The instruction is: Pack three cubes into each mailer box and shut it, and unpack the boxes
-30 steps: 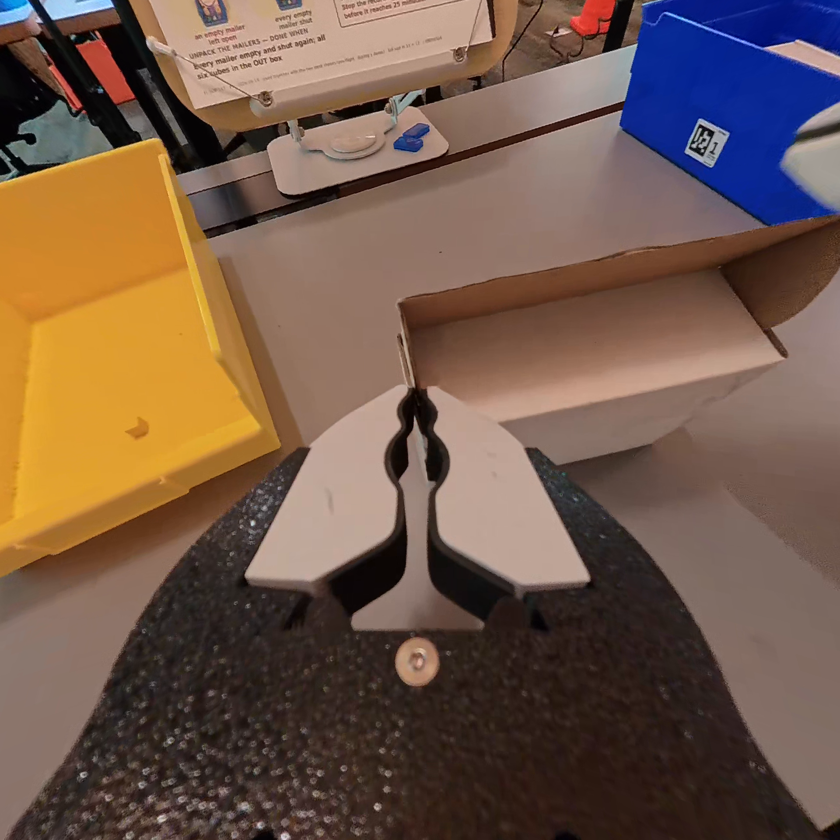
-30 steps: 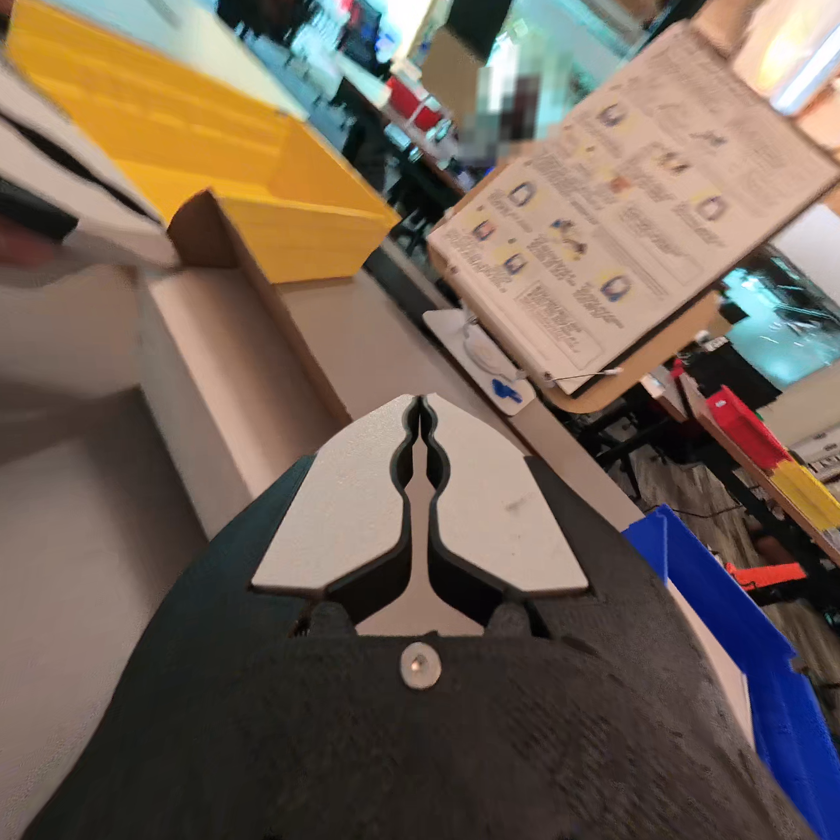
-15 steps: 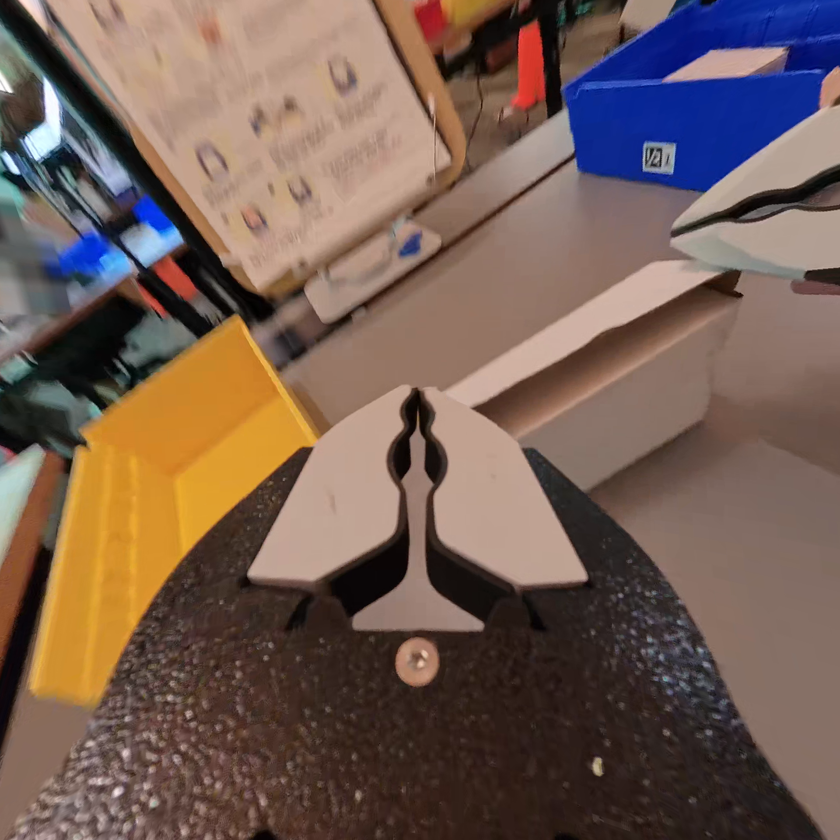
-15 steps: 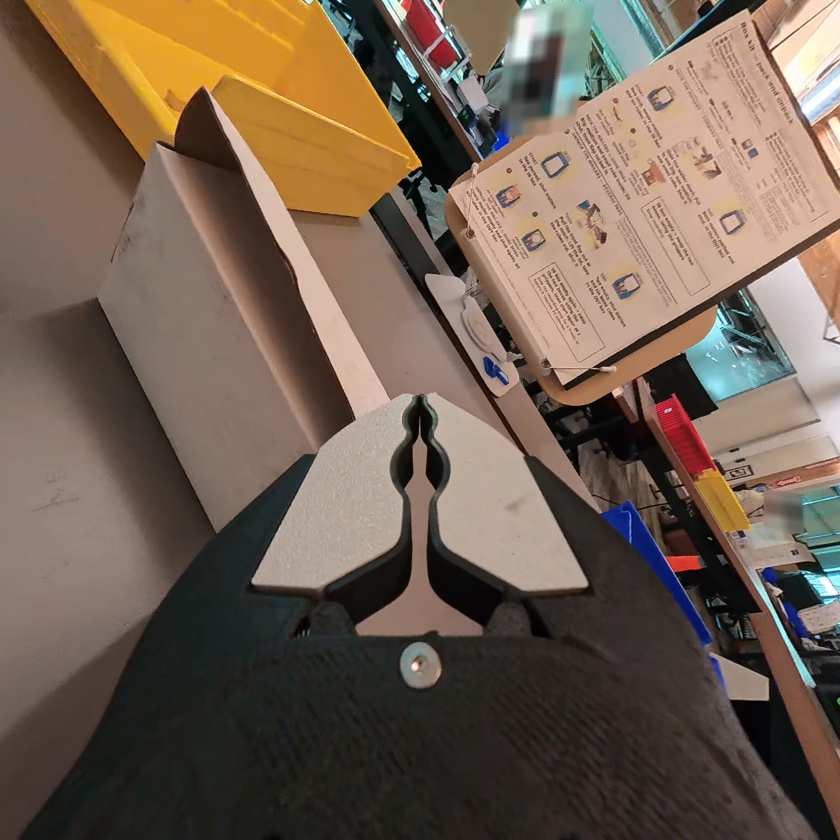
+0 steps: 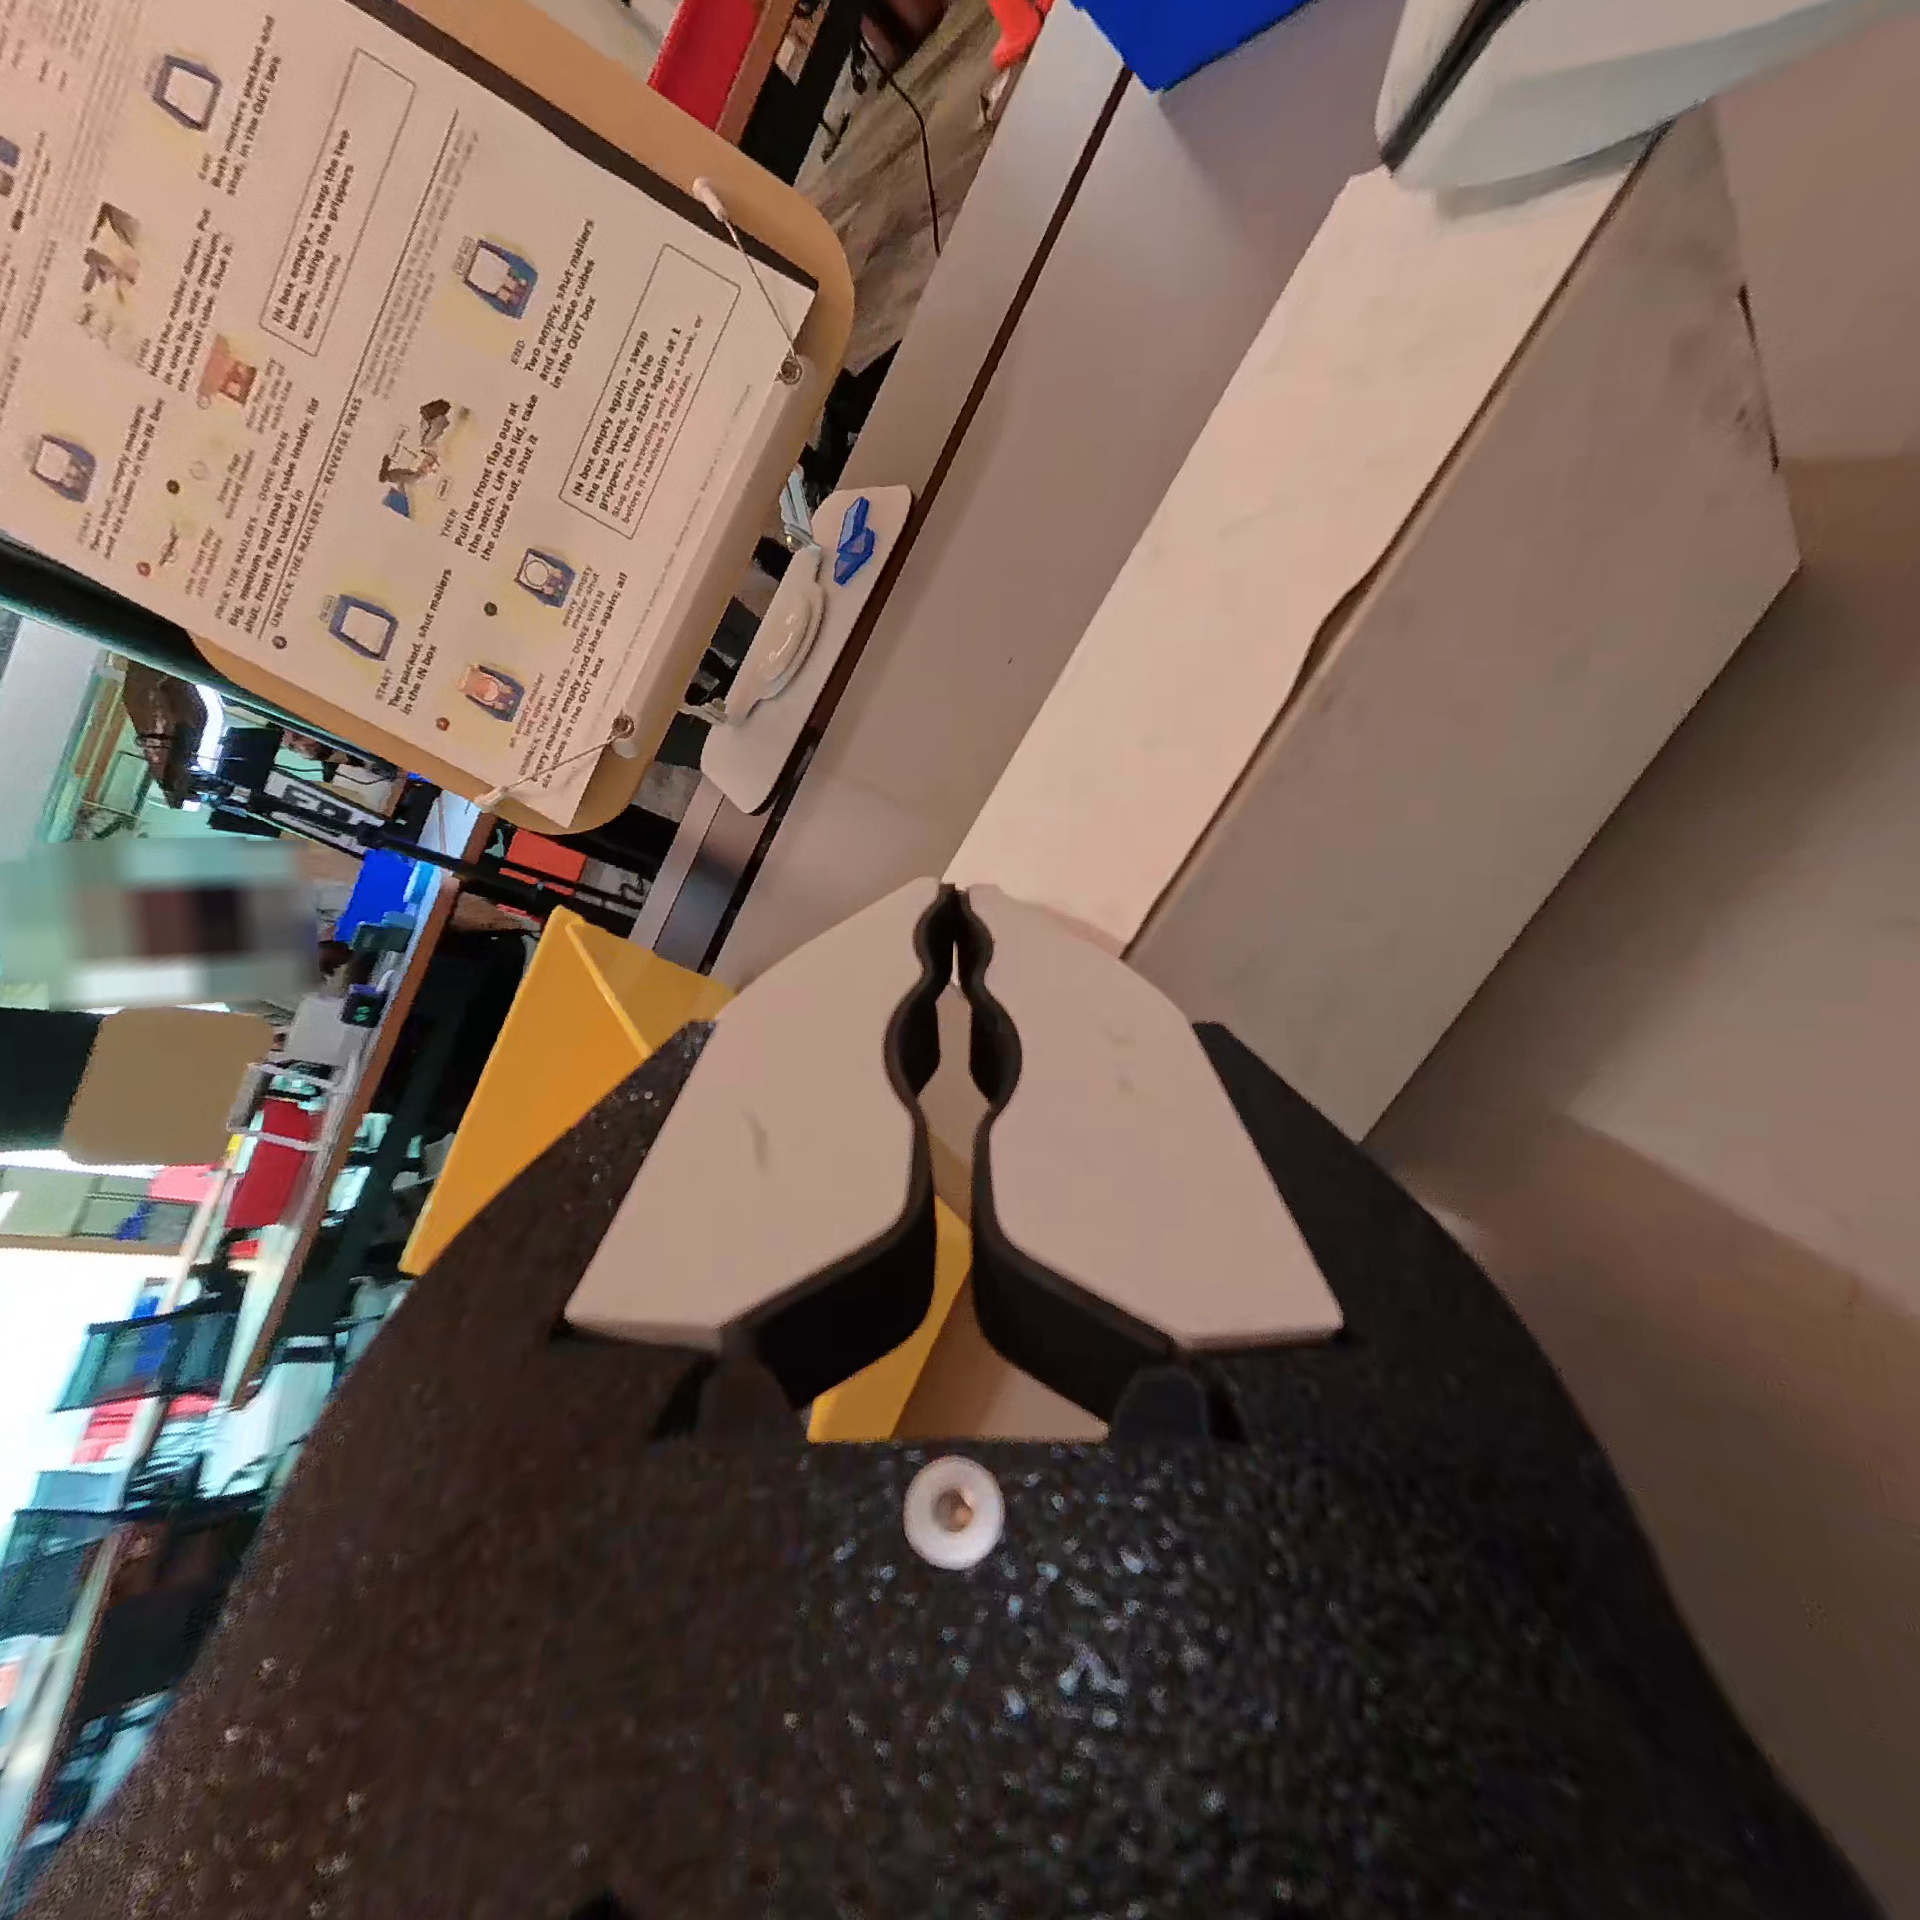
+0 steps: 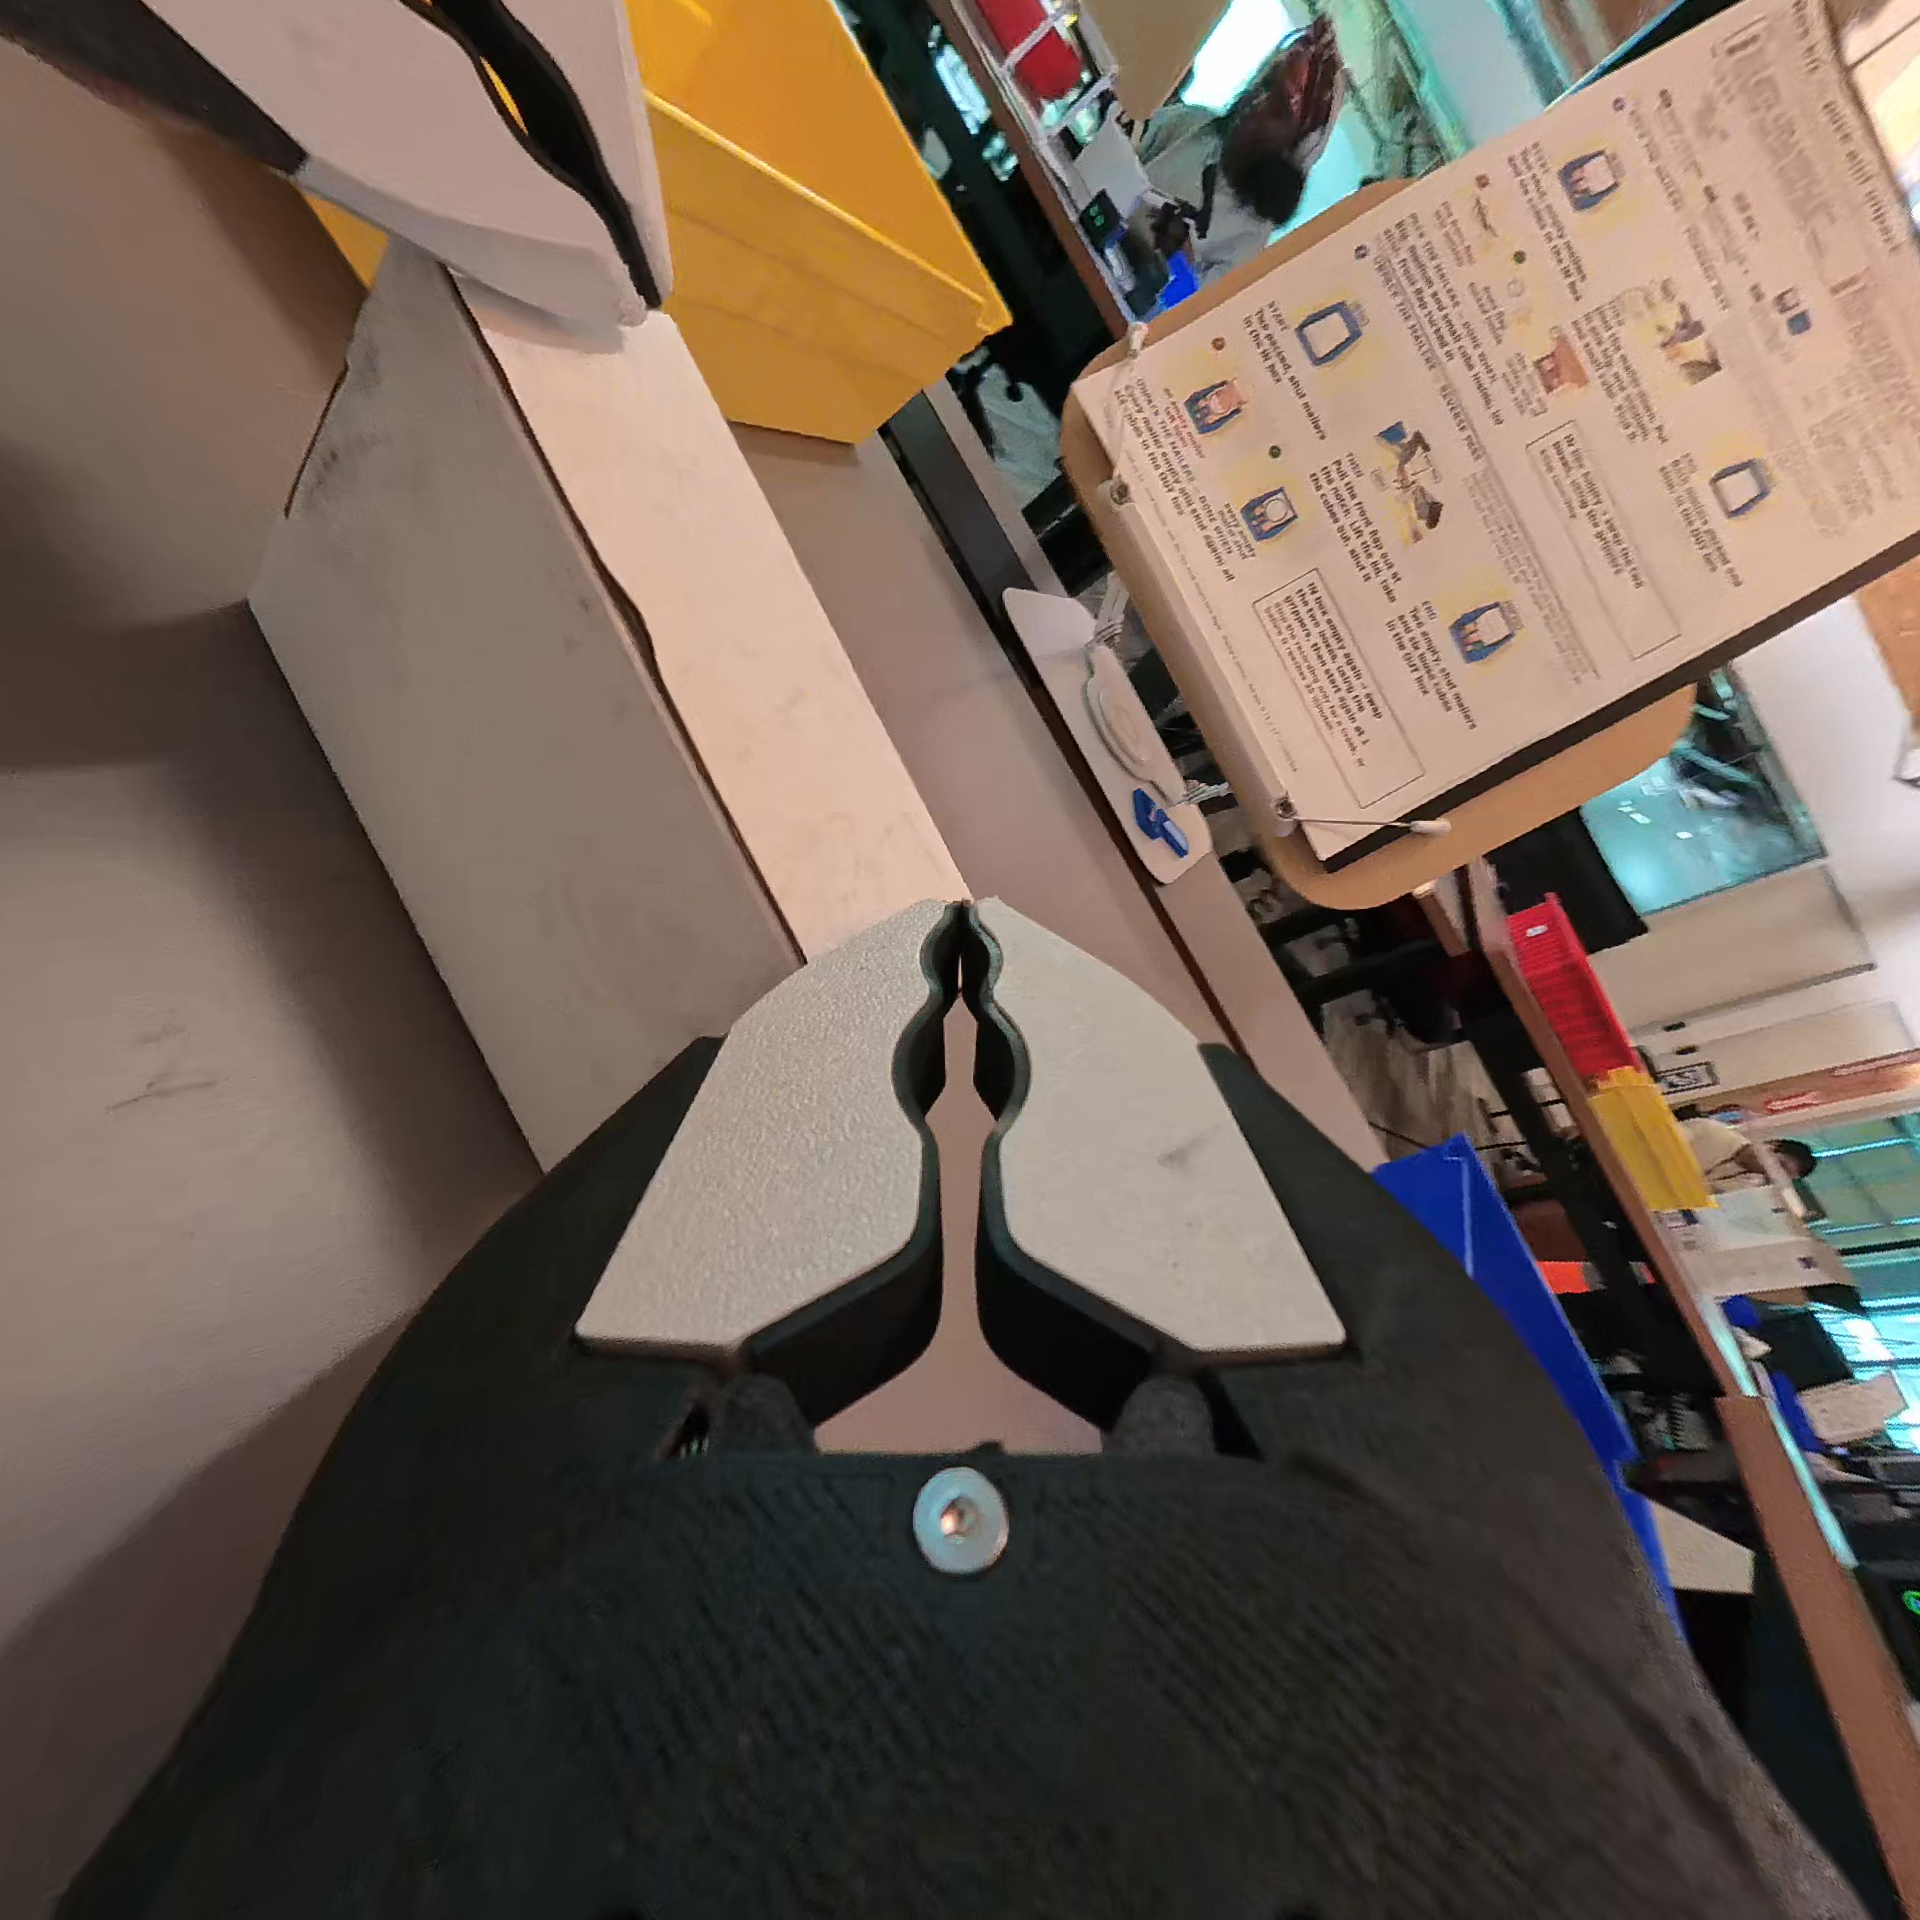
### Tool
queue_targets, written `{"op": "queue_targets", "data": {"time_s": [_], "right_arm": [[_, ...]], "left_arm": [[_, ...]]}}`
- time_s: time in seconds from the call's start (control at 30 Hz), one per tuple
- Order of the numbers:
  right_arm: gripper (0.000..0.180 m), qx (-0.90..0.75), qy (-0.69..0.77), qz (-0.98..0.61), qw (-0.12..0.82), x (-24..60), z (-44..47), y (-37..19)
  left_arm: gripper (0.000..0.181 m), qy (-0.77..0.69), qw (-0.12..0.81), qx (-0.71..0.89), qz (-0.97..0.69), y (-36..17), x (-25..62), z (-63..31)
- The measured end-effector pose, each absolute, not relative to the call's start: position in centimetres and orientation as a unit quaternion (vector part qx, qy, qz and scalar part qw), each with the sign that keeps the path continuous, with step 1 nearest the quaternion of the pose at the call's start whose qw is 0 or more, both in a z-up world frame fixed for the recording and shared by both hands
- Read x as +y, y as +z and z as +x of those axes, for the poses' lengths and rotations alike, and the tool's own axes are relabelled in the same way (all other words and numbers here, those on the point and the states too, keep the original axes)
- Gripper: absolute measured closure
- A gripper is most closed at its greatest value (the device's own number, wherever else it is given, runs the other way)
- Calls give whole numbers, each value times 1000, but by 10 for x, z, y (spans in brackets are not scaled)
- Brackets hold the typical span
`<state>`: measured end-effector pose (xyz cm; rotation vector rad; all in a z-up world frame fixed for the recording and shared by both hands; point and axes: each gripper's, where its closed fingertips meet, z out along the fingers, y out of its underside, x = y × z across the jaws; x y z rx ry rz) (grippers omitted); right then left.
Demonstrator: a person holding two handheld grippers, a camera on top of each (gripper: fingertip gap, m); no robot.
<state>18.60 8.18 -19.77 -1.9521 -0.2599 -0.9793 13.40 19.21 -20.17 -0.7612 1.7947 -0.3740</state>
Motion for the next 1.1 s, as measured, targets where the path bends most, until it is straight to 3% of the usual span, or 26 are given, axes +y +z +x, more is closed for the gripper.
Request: {"op": "queue_targets", "data": {"time_s": [0.03,0.17,0.2,0.27,0.37,0.63,0.73,0.77,0.97,1.1], "right_arm": [[180,-104,-386,-797,453,82,186,-198],[180,-119,-320,-827,448,82,183,-199],[173,-116,-289,-840,443,80,183,-198],[128,-95,-231,-857,451,81,184,-184],[77,-114,-86,-908,395,86,163,-187],[77,-242,-23,-954,175,131,149,-234],[93,-255,9,-960,117,136,145,-253],[106,-257,-3,-960,114,138,148,-254],[107,-310,-60,-938,141,104,151,-246],[106,-282,-205,-924,156,56,222,-192]], "left_arm": [[181,-177,544,750,-332,-202,192,134],[181,-257,514,711,-405,-200,197,129],[176,-252,522,684,-443,-195,212,125],[163,-259,530,633,-501,-180,240,114],[141,-340,499,605,-519,-164,248,98],[101,-332,420,624,-569,-183,245,87],[97,-307,401,645,-573,-197,243,88],[97,-296,401,650,-574,-200,244,87],[105,-269,400,654,-582,-211,255,84],[111,-267,392,651,-593,-216,259,83]]}}
